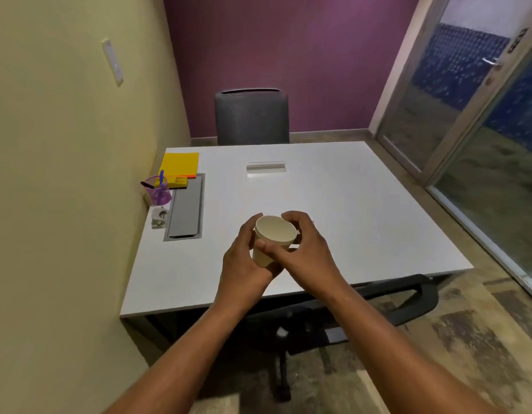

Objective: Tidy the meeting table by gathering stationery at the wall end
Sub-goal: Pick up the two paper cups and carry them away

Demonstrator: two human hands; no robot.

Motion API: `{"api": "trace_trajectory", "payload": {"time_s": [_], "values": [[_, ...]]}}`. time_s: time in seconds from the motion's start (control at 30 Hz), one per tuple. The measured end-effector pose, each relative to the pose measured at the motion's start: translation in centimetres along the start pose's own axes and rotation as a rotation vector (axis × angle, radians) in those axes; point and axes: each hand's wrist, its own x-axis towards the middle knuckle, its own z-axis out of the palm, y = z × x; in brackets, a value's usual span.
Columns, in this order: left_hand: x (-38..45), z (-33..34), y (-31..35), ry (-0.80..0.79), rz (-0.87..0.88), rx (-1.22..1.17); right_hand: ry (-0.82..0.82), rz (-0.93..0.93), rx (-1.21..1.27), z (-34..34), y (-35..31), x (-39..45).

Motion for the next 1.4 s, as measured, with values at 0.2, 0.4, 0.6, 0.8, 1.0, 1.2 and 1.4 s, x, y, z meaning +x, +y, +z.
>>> {"api": "trace_trajectory", "payload": {"time_s": [0.2, 0.4, 0.6, 0.8, 1.0, 1.2, 1.4], "values": [[1.0, 10.8, 3.9, -0.097, 0.006, -0.015, 0.075, 0.075, 0.039, -10.5, 4.7, 0.0], [2.4, 23.3, 7.7, -0.151, -0.004, -0.003, 0.092, 0.12, 0.081, -23.1, 10.4, 1.1], [3.3, 31.7, 9.7, -0.152, -0.045, 0.04, 0.097, 0.16, 0.087, -30.5, 14.5, 2.1], [4.0, 34.0, 9.4, -0.18, -0.108, 0.091, 0.057, 0.186, 0.104, -32.4, 16.5, 3.7], [5.5, 32.4, 8.6, -0.241, -0.119, 0.091, 0.043, 0.197, 0.095, -31.0, 16.1, 5.0], [6.5, 30.0, 7.2, -0.237, -0.11, 0.071, 0.044, 0.181, 0.085, -28.6, 14.9, 6.9], [7.6, 29.2, 5.1, -0.162, -0.199, 0.076, 0.002, 0.129, 0.124, -26.8, 15.0, 10.0]]}}
